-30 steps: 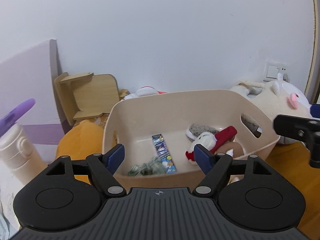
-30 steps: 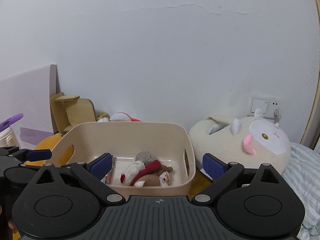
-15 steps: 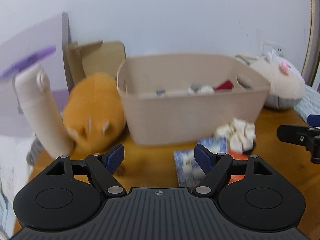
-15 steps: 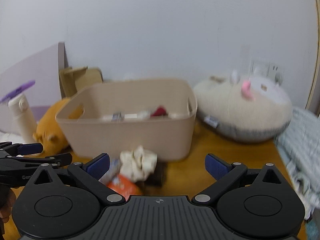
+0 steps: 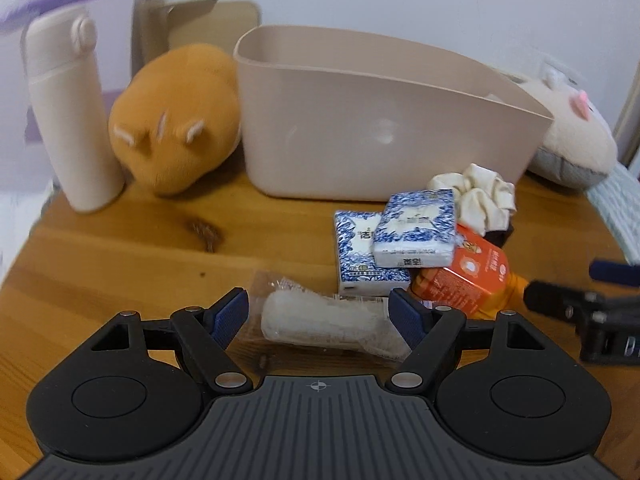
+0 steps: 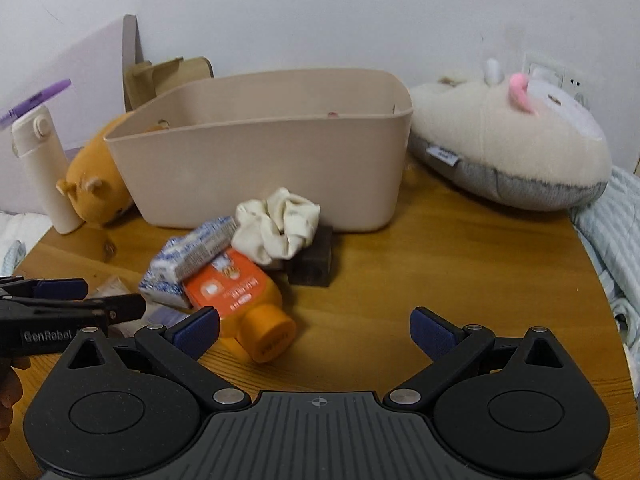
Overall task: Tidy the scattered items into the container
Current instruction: 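Withdraw both tools and approach the wrapped white item and orange bottle, then grasp the wrapped white item with the left tool while the right tool grasps the orange bottle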
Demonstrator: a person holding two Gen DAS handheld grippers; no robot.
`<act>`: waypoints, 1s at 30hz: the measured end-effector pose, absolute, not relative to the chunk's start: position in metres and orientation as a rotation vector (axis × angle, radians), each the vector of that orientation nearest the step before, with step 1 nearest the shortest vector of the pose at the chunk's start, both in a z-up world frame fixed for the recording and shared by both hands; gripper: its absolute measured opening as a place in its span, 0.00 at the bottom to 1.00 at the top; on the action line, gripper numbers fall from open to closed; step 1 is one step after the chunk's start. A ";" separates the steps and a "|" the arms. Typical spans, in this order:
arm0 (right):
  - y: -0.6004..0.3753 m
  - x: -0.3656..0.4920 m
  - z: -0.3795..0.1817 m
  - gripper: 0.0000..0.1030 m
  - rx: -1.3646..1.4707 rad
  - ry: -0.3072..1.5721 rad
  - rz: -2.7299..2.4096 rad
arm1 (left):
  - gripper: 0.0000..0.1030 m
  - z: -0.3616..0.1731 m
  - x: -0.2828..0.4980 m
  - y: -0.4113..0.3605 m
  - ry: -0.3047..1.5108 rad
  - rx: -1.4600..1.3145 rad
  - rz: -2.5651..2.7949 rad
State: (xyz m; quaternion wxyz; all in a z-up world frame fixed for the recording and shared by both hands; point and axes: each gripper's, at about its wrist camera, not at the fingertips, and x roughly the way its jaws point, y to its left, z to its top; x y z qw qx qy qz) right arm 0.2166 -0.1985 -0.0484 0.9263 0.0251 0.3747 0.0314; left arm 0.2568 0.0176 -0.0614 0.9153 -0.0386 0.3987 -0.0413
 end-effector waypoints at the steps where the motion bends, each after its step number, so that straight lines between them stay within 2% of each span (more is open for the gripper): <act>1: -0.199 0.217 -0.050 1.00 0.054 0.774 0.063 | 0.76 -0.063 0.259 0.017 0.826 -0.083 -0.072; 13: -0.198 0.225 -0.062 1.00 0.054 0.812 0.065 | 0.77 -0.078 0.258 0.001 0.791 0.066 -0.022; 23: -0.187 0.234 -0.064 1.00 0.007 0.817 0.120 | 0.78 -0.079 0.233 0.040 0.825 0.011 0.011; 30: -0.173 0.250 -0.070 1.00 -0.023 0.828 0.159 | 0.78 -0.070 0.206 0.036 0.805 -0.035 0.017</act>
